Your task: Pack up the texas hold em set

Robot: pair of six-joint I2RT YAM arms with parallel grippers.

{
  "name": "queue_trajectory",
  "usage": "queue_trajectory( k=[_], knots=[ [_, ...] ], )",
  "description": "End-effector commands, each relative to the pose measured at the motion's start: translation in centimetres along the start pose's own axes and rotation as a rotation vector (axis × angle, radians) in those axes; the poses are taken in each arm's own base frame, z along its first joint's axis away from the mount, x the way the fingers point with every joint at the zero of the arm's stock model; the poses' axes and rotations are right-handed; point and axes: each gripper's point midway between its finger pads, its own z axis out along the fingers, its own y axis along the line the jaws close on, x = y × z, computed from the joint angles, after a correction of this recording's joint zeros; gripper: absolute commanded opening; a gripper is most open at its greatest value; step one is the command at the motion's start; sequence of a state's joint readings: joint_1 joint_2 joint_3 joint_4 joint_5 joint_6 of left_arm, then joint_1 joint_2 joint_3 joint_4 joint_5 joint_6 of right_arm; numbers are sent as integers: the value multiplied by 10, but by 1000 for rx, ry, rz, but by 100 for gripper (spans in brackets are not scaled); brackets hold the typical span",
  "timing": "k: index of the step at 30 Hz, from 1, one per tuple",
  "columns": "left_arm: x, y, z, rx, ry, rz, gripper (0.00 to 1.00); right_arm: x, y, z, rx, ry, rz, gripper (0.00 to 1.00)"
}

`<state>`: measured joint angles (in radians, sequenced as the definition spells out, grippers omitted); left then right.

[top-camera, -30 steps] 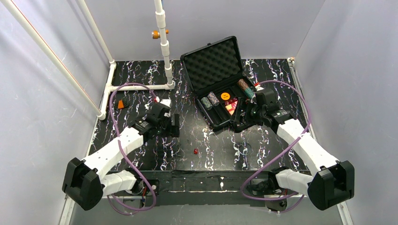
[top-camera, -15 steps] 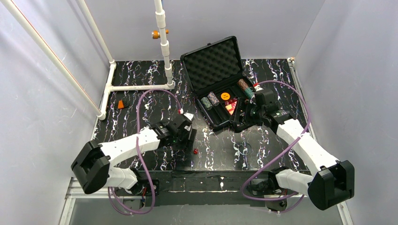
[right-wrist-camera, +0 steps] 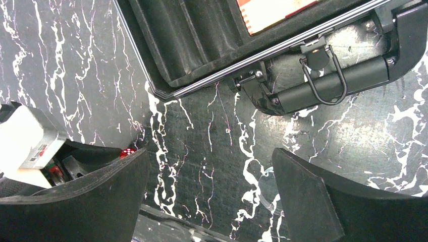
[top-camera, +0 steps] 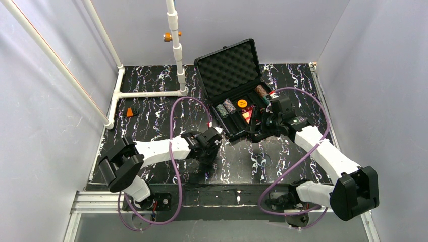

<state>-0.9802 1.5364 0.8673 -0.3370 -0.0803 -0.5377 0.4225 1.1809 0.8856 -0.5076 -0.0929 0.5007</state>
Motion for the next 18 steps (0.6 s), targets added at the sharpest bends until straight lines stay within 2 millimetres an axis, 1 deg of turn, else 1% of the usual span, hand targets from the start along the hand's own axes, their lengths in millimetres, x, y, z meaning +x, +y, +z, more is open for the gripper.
queue_trajectory(
  k=[1,4,5,8,10,13,18],
  knots=[
    [-4,0,-1,-38,-5,6,27,-8,7,-3,-9,-16,-17,98],
    [0,2,1,-48,7,5,27,-8,6,-3,-4,-12,-20,98],
    [1,3,2,-50,9,5,24,-8,5,-2,-3,-12,-20,98],
    [5,4,4,-59,14,11,12,-8,4,-2,3,-15,-19,98],
    [5,5,3,-62,15,17,1,-11,5,-2,6,-16,-21,98],
    [3,3,-1,-57,12,28,0,-16,8,-5,7,-25,-24,98],
    [-5,2,-13,-51,-2,52,0,-21,7,-9,15,-48,-31,98]
  ],
)
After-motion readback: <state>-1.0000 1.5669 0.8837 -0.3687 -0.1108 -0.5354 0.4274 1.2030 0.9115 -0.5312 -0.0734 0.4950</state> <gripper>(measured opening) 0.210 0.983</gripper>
